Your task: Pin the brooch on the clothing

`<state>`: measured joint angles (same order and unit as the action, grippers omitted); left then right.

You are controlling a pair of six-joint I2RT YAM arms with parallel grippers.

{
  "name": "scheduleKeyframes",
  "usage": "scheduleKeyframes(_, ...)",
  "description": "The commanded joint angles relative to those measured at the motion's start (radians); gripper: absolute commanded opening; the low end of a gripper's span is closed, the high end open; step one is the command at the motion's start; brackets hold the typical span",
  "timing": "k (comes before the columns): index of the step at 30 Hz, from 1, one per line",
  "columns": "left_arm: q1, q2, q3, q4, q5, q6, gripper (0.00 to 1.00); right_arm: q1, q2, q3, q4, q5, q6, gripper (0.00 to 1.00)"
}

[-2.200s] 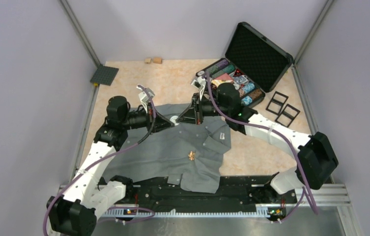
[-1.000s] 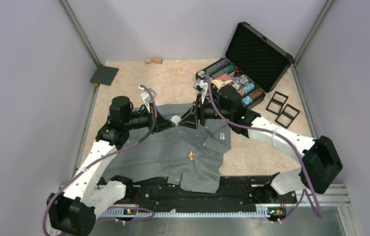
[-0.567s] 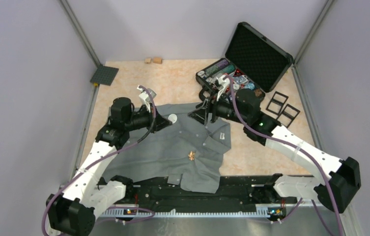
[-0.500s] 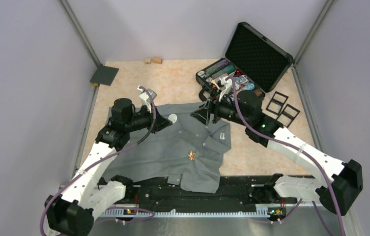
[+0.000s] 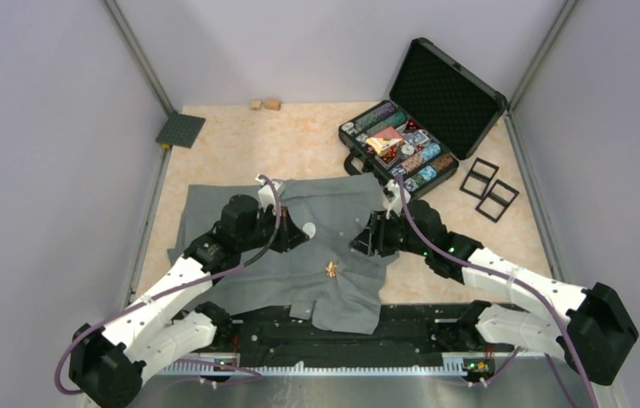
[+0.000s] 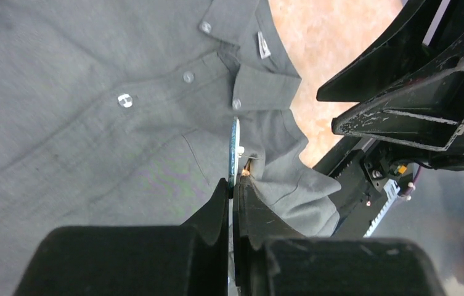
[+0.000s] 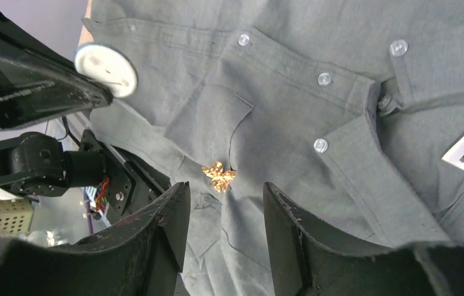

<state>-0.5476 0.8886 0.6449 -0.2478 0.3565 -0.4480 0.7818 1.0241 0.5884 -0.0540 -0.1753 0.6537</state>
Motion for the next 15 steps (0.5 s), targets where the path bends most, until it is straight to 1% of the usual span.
scheduleKeyframes(1, -0.064, 0.026, -0.035, 0.100, -0.054, -0.099, 0.00, 0.034, 0.024, -0.001, 0.084, 0.035, 0.088, 0.47)
scheduleKeyframes(6, -0.131, 0.050, -0.043, 0.093, -0.117, -0.104, 0.00, 0.072, 0.083, 0.009, 0.116, 0.093, 0.126, 0.43)
scheduleKeyframes(12, -0.178, 0.074, -0.015, 0.044, -0.197, -0.058, 0.00, 0.135, 0.165, 0.071, 0.056, 0.197, 0.120, 0.40)
scheduleKeyframes(15, -0.202, 0.094, 0.005, 0.010, -0.249, -0.028, 0.00, 0.158, 0.195, 0.090, 0.020, 0.225, 0.117, 0.38)
